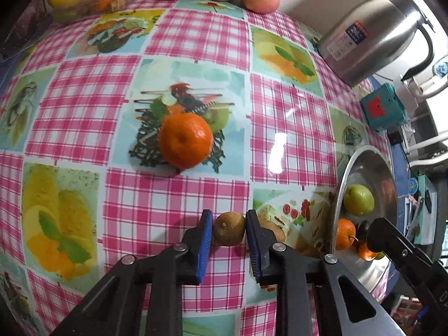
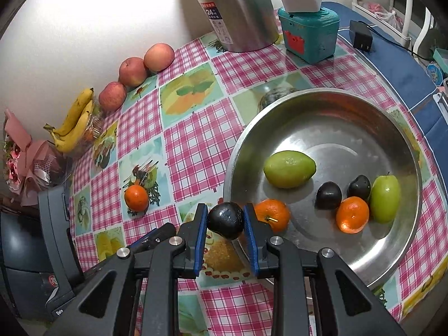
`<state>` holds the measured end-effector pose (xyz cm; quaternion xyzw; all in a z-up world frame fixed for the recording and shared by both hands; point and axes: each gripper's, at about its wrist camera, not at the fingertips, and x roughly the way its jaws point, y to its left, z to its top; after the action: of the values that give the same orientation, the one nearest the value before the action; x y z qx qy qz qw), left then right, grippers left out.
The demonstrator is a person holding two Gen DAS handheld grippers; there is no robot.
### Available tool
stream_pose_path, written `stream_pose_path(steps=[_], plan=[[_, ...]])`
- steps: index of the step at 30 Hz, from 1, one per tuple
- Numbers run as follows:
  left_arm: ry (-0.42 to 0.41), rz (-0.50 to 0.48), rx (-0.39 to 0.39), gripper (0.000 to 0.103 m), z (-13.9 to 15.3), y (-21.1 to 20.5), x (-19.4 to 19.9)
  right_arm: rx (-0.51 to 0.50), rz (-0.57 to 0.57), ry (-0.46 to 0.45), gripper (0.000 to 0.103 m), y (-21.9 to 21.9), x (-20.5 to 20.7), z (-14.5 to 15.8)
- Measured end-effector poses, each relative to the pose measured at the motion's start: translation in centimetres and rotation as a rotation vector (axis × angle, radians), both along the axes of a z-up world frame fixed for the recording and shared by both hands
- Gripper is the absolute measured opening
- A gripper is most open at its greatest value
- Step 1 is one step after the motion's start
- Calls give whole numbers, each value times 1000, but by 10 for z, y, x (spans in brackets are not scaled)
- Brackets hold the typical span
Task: Organize fruits
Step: 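Carry the dark plum into the steel bowl with the right tool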
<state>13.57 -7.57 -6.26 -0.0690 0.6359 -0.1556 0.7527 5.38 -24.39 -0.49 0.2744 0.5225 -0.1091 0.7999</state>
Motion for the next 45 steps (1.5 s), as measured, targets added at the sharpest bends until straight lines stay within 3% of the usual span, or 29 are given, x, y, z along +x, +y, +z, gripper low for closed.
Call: stream_pose_path(steps=[8, 17, 29, 37, 45], plan=[[-67, 57, -25, 26, 25, 19, 2, -11, -35, 4, 27, -15, -2, 0], [-136, 16, -46, 26, 51, 0, -9, -63, -144, 15, 27, -58, -17, 0], [-145, -166, -88, 26, 57, -70, -45, -76, -245, 17, 27, -109, -37, -1], [-172, -330, -24, 26, 52, -125, -78, -63, -249, 16, 27, -120, -42, -6], [-179, -384, 36, 26, 41, -145, -90, -56, -236, 14, 27, -118, -39, -10]])
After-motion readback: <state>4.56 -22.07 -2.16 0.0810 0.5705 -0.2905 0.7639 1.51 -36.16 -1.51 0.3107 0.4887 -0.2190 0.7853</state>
